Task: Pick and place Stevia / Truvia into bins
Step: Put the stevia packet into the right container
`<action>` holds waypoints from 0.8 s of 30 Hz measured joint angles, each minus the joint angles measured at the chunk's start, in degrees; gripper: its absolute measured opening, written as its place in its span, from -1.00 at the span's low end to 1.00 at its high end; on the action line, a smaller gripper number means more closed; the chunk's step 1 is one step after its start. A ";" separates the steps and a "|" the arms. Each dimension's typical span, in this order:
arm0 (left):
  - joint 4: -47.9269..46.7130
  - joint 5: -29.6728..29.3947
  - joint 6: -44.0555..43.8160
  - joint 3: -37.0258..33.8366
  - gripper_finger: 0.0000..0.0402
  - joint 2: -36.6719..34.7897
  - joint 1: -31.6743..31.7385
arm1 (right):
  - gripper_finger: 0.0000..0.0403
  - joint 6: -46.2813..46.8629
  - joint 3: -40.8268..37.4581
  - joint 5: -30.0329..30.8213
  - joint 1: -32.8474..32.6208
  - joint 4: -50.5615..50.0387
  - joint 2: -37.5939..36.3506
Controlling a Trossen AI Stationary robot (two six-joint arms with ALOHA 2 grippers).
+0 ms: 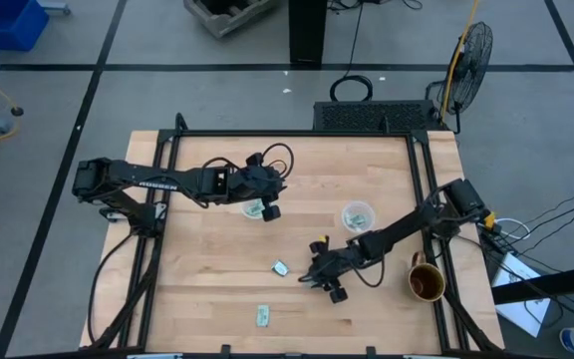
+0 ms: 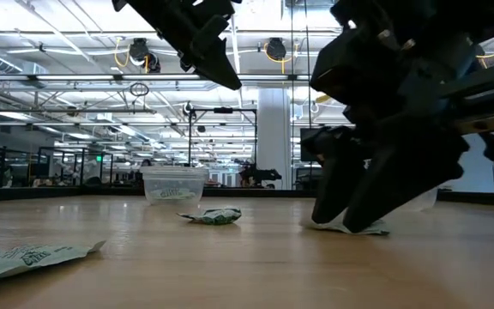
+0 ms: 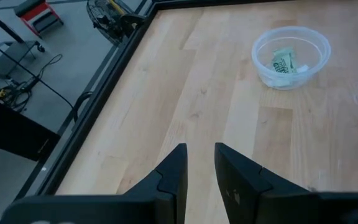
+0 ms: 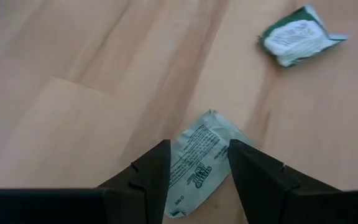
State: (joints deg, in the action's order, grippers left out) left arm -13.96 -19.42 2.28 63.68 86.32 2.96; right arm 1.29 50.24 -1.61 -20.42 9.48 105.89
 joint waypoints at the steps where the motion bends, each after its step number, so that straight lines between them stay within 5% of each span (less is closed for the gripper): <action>1: 0.00 0.00 0.00 0.00 -0.56 0.00 0.00 | -0.23 -0.48 0.00 0.02 0.31 -0.07 0.00; 12: 0.00 -0.02 0.04 -0.02 -0.56 0.00 0.00 | -0.29 -2.02 -0.04 -0.04 1.64 -0.84 0.02; 24: 0.00 -0.04 0.04 -0.02 -0.56 0.02 0.00 | -0.80 -0.47 -0.11 0.61 1.70 -0.93 0.07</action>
State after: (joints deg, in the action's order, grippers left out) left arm -13.96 -19.46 2.33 63.66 86.35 2.96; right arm 0.82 50.13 -1.00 -18.72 8.56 105.95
